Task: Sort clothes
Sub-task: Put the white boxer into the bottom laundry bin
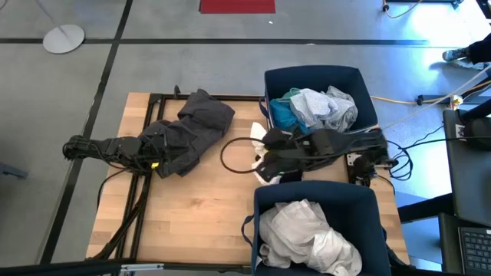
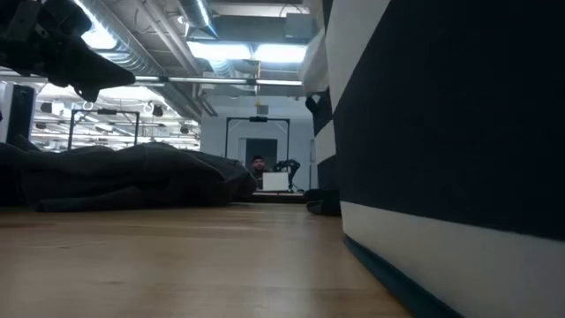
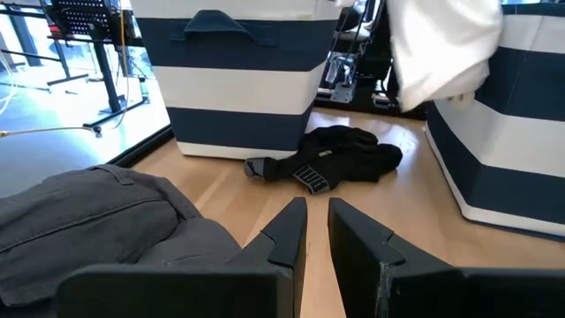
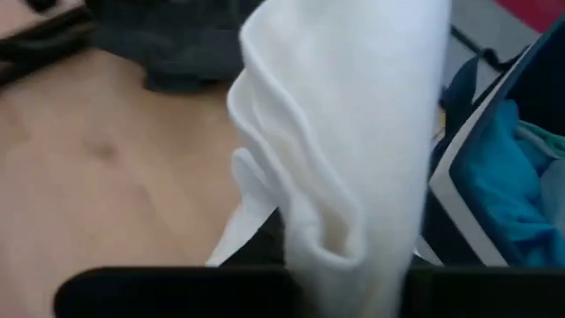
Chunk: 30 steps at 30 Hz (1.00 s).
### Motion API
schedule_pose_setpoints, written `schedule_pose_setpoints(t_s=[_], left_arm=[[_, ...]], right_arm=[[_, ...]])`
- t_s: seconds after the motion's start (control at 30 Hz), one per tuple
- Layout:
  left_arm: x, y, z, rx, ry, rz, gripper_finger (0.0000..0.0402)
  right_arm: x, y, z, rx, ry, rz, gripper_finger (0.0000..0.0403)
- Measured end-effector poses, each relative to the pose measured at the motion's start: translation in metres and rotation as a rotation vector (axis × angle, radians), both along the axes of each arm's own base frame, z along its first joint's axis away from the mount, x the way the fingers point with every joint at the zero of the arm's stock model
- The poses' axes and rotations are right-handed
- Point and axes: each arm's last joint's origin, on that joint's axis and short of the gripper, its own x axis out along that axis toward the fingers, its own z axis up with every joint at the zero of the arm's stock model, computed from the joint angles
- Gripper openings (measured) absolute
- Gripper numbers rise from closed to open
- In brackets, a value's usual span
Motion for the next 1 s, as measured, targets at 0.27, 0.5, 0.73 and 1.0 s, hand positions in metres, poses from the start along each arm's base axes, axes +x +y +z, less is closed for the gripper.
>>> schedule_pose_setpoints(t_s=[0.27,0.5,0.73,1.0], left_arm=[[0.0,0.0,0.0,0.001,-0.002,0.0,0.004],[0.0,0.0,0.0,0.002,0.0,-0.001,0.004],[0.0,0.0,0.0,0.002,0.001,0.0,0.004],[0.0,0.0,0.0,0.003,0.001,0.0,0.004]], right_arm=[[-0.048,0.014,0.041,0.059,-0.14,0.093,0.0028],[-0.084,0.04,0.065,0.158,-0.267,0.212,0.0028],[-0.099,0.076,0.07,0.294,-0.324,0.309,0.0028],[-0.098,0.11,0.041,0.339,-0.255,0.209,0.0028]])
